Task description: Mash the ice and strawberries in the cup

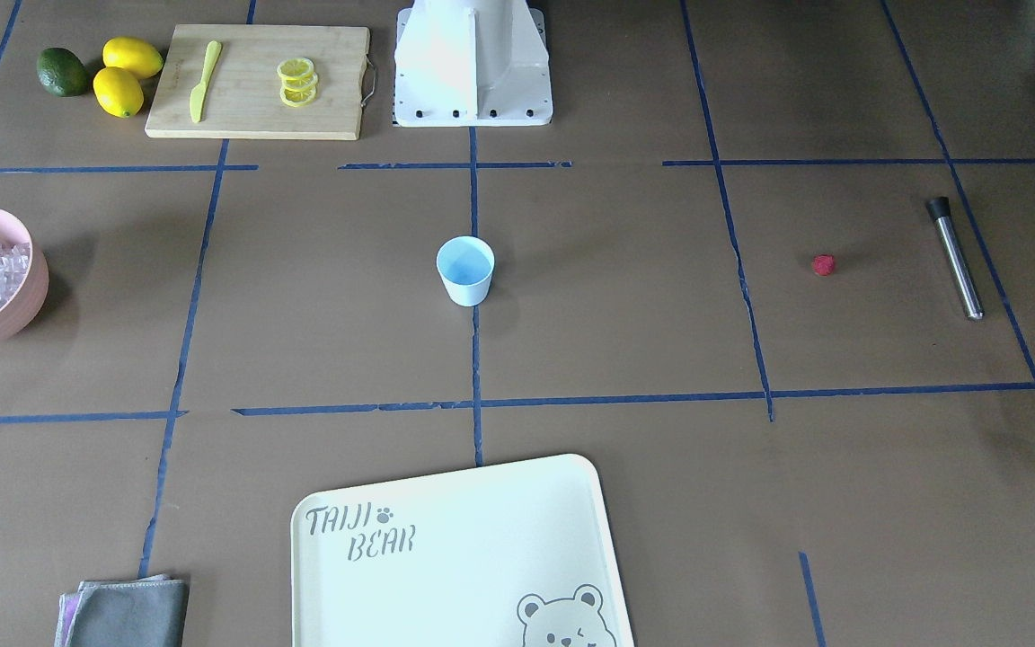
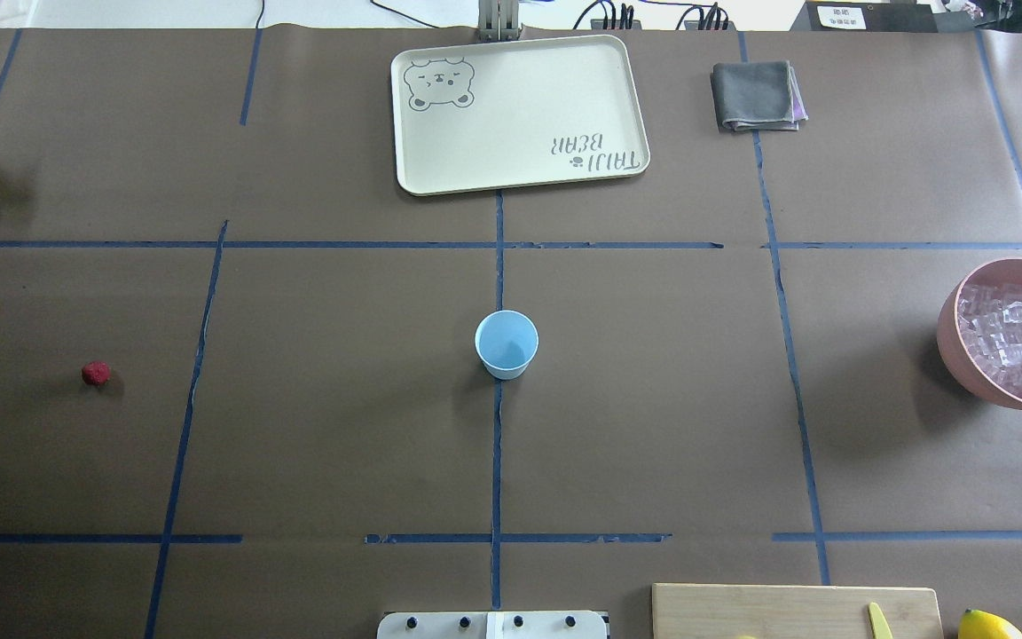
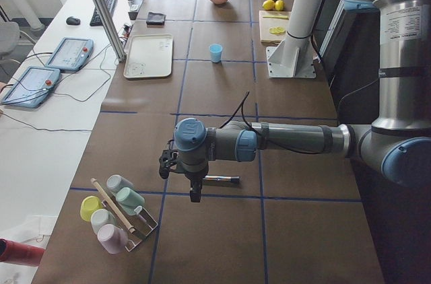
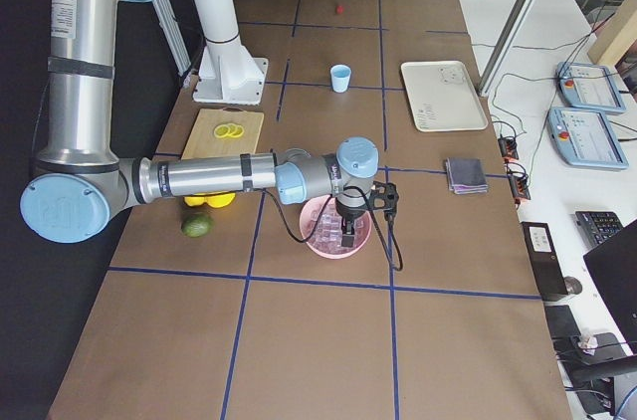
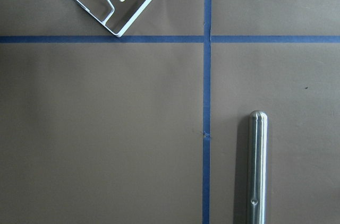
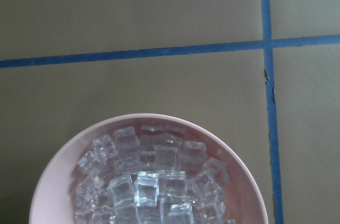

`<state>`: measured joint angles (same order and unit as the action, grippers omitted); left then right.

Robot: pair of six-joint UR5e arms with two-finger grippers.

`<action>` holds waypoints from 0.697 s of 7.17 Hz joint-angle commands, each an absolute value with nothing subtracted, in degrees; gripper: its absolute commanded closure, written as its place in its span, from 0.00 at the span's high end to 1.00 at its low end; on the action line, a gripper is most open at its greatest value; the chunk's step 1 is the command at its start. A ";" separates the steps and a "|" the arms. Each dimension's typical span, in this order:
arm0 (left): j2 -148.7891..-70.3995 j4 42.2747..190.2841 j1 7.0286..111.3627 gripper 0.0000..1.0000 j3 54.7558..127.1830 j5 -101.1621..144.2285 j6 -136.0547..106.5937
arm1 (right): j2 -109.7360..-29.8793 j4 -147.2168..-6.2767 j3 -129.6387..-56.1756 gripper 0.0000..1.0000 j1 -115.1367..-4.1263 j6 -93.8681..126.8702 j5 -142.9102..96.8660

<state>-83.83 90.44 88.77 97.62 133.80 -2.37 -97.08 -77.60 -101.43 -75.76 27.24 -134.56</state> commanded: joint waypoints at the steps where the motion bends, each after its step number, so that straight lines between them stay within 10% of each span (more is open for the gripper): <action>1: -83.85 90.44 88.77 1.00 97.82 133.77 -2.46 | -98.35 -73.05 -101.69 0.99 -72.70 37.13 -134.56; 5: -82.45 90.53 88.68 1.00 98.09 134.03 -2.37 | -101.68 -62.87 -102.92 0.98 -65.23 52.54 -133.08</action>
